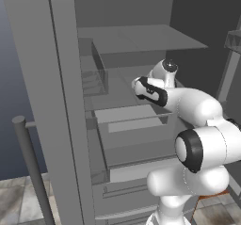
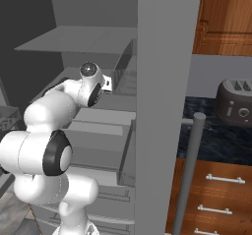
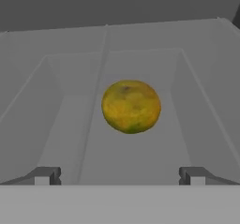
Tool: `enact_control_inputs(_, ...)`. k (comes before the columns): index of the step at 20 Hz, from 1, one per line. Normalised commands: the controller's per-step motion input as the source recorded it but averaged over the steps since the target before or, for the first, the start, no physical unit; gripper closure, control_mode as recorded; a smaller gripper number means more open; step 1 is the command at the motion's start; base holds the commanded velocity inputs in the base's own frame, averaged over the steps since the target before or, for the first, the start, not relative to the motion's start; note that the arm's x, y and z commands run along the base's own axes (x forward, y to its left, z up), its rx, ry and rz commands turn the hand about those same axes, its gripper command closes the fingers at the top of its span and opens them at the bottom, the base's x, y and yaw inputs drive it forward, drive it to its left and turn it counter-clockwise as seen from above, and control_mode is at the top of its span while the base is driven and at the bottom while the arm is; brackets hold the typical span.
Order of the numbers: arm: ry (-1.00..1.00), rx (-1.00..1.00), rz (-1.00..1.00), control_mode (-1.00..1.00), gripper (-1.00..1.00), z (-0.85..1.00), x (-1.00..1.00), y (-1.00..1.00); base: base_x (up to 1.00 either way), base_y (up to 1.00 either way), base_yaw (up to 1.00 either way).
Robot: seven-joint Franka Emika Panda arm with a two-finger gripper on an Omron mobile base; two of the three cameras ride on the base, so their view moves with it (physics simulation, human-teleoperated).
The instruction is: Open the fridge, remove the orange, squash, and chicken drumstick, and place them on any counter.
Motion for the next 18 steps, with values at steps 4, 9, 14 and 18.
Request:
enact_control_inputs(4, 0.00, 0.00, -0.01, -1.00, -1.00, -0.18, 0.44, 0.00, 0.00, 0.00, 0.00)
enact_control_inputs(9, 0.00, 0.00, -0.01, -1.00, -1.00, -0.24, 0.40, -0.01, 0.00, 0.00, 0.00)
enact_control_inputs(14, 0.00, 0.00, 0.00, -1.00, -1.00, -0.12, 0.44, -0.02, 0.00, 0.00, 0.00)
enact_control_inputs(18, 0.00, 0.00, 0.00, -1.00, -1.00, -0.09, 0.42, -0.04, 0.00, 0.00, 0.00)
